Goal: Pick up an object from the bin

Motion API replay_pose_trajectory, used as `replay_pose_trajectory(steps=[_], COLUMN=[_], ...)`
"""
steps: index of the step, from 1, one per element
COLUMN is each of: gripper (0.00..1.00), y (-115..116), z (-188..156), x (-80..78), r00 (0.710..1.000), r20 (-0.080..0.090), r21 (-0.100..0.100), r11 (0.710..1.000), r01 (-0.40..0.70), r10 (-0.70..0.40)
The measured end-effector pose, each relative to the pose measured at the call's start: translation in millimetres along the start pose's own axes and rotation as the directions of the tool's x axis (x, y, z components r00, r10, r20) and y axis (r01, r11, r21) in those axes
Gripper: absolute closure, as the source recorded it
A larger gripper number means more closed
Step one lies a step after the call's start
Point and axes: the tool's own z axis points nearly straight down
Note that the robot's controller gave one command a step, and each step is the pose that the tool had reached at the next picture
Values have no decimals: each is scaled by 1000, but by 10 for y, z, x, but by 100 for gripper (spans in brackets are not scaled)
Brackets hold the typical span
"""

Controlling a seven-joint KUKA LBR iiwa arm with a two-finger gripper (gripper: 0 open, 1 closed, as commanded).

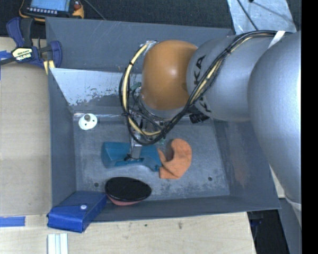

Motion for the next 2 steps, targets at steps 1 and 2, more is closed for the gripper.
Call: replay_pose_trajectory(steps=[1, 2], gripper=[0, 0], y=[-101, 11], z=[202, 495], x=[197, 138], r00=[1000, 1000], r20=[0, -12], r21=[0, 3], r11=[1000, 1000], r01=[-12, 17], r10=[12, -17])
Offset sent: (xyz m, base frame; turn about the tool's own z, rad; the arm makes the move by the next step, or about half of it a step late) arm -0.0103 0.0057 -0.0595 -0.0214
